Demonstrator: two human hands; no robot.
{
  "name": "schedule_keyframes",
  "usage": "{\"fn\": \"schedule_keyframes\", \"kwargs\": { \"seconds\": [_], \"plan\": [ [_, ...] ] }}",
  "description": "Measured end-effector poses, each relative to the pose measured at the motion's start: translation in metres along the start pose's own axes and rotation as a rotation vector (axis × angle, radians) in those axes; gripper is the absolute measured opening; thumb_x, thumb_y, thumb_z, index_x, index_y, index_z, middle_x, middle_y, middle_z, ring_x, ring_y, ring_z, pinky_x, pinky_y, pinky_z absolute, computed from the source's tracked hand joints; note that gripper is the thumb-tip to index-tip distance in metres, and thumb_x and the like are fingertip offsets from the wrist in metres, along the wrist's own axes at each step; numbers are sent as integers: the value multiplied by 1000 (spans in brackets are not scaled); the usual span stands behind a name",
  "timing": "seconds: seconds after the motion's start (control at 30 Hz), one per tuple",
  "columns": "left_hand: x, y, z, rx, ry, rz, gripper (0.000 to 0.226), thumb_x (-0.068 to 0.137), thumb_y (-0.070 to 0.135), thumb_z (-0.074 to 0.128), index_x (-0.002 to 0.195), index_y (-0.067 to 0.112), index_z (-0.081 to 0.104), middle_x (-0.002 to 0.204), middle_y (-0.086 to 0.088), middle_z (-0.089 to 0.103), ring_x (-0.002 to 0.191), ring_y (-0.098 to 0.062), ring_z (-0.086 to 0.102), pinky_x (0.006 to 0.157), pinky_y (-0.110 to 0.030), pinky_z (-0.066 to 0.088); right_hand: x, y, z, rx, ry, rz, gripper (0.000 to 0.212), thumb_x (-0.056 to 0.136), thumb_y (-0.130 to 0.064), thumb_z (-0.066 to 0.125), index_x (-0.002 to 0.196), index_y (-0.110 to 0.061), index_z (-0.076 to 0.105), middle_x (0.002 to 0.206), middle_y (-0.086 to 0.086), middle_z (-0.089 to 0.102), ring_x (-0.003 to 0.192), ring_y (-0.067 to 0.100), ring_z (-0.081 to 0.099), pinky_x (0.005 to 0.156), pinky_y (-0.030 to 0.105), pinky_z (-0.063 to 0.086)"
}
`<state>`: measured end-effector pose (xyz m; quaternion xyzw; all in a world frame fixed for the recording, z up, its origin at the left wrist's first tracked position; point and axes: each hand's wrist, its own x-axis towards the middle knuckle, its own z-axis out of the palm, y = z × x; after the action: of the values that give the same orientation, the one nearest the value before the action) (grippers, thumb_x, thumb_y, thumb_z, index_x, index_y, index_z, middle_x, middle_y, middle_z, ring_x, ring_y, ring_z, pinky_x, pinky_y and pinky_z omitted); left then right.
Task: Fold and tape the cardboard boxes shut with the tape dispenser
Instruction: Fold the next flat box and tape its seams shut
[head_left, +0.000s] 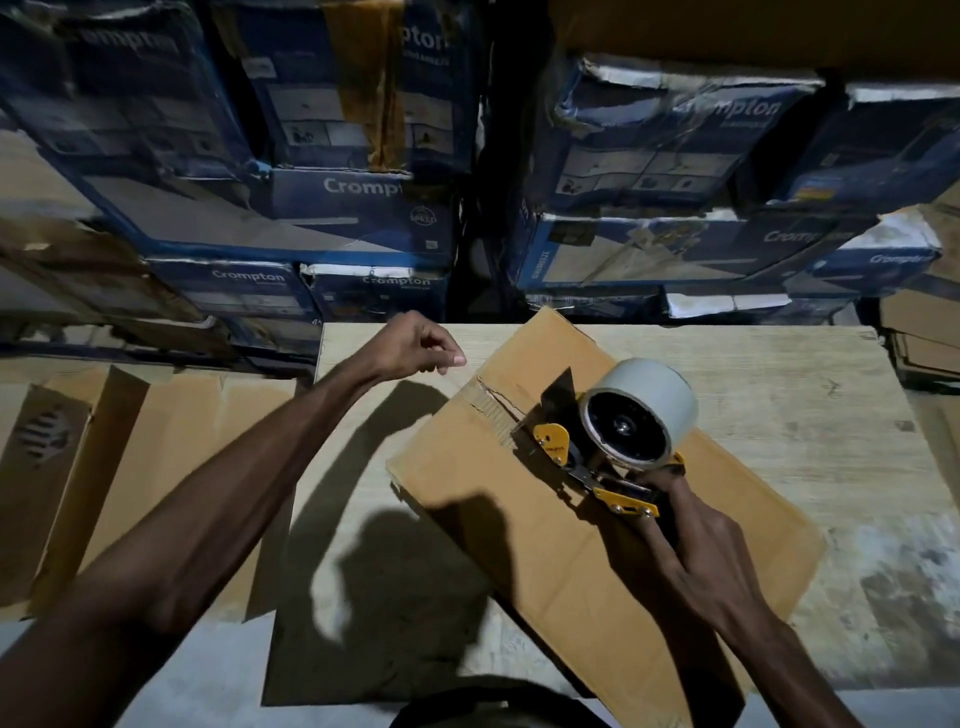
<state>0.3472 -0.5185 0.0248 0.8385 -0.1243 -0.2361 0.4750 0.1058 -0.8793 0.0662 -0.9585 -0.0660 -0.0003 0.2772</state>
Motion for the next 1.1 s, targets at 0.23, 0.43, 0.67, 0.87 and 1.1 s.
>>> {"fn": "schedule_keyframes", "kwargs": {
  "seconds": [0.23,0.43,0.67,0.87,1.1],
  "plan": [
    [32,-22,-5,-67,-8,2,16,86,25,84,94,11,82,77,-14,76,70,-18,65,65,-30,50,20,-2,18,-96,15,-11,40,96,-39,47,133,-25,49,105,1,74,69,18,68,50,33,53],
    [36,-38,2,-105,-22,18,18,87,19,83,96,4,81,76,-9,76,67,-10,65,62,-19,49,24,2,20,-151,-25,-1,41,93,-25,63,132,-25,50,110,2,75,73,20,71,55,35,55],
    [37,-46,4,-120,-14,37,17,87,18,83,97,4,81,78,-12,76,67,-11,65,63,-20,49,26,6,26,-173,-63,4,56,86,-14,80,133,-24,50,111,4,75,70,22,71,53,35,53],
    [38,-53,9,-158,-12,17,17,87,21,83,97,6,81,80,-14,76,70,-16,65,65,-25,49,27,8,30,-191,-76,5,58,87,-17,79,135,-26,47,114,3,74,69,21,70,52,35,55],
    [39,-66,26,-246,-77,-94,22,85,23,83,100,7,81,76,-12,75,64,-14,61,60,-20,46,30,8,30,-177,-108,0,51,93,-27,70,138,-30,46,119,2,73,69,21,70,54,40,56]
  ]
}}
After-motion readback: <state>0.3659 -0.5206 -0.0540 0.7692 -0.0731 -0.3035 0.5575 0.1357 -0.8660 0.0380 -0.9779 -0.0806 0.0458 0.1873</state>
